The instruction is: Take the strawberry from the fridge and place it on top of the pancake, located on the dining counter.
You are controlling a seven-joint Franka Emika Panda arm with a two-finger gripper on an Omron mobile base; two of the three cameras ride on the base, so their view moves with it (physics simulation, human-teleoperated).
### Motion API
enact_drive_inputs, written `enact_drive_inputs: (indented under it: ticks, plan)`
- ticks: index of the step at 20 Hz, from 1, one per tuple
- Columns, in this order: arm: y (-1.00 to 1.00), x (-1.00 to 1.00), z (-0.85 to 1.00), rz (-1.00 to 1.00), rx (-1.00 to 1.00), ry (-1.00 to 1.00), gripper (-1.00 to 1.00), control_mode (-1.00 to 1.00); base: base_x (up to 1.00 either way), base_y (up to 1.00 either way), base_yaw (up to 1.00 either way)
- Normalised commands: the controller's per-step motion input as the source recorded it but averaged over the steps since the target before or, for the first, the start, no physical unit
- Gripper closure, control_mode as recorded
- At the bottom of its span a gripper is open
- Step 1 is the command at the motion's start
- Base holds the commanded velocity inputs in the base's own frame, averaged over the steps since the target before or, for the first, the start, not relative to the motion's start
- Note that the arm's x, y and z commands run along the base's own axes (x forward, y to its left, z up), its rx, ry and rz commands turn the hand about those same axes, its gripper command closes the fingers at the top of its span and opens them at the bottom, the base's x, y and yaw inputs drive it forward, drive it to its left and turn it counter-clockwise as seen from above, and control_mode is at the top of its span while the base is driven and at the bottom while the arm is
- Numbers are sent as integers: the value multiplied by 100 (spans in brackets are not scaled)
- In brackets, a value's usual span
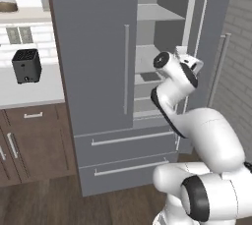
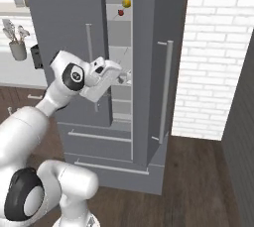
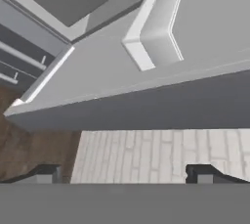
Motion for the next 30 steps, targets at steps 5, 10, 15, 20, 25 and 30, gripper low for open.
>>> enact_drive_inputs:
  ticks: [5, 10, 15, 20, 25, 30]
  plan:
    - [6, 44, 8, 0, -20, 11, -100, -100, 0, 0, 0]
    - [-24, 74, 0, 2, 4, 6, -100, -100, 0, 0, 0]
    - [-2, 38, 0, 0, -2, 0, -100, -100, 0, 0, 0]
    - [-20, 1, 0, 0, 0, 0, -100, -100, 0, 0, 0]
    - [-44, 0, 0, -1, 0, 0, -100, -100, 0, 0, 0]
    - [-48, -1, 0, -1, 0, 0, -100, -100, 0, 0, 0]
